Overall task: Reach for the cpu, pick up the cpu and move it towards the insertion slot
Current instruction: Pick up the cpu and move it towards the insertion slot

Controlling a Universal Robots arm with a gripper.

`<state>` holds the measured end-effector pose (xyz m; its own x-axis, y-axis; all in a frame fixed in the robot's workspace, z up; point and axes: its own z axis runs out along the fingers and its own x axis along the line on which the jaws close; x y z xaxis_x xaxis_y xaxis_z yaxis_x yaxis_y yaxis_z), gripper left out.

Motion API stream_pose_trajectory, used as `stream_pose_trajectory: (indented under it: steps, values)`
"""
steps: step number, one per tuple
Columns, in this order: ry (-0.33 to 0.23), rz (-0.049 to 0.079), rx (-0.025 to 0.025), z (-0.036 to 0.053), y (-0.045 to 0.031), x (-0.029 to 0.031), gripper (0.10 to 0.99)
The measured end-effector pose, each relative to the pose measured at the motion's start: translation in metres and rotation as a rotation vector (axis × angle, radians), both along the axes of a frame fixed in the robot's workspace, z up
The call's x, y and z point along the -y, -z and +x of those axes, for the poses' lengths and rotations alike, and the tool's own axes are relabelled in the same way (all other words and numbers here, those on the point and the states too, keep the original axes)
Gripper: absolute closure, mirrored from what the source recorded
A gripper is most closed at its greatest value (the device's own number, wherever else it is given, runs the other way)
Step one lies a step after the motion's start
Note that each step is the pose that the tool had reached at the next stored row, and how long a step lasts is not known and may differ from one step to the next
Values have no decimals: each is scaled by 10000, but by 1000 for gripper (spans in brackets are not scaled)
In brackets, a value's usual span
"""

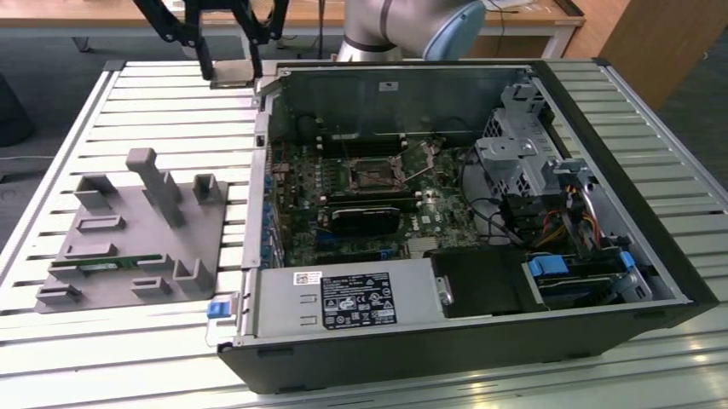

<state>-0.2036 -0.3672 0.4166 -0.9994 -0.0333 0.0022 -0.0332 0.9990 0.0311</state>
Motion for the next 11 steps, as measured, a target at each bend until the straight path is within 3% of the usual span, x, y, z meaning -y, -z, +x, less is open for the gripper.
stream_pose_trajectory:
  steps: [11]
  values:
    - [0,0,1,339,1,-45,545]
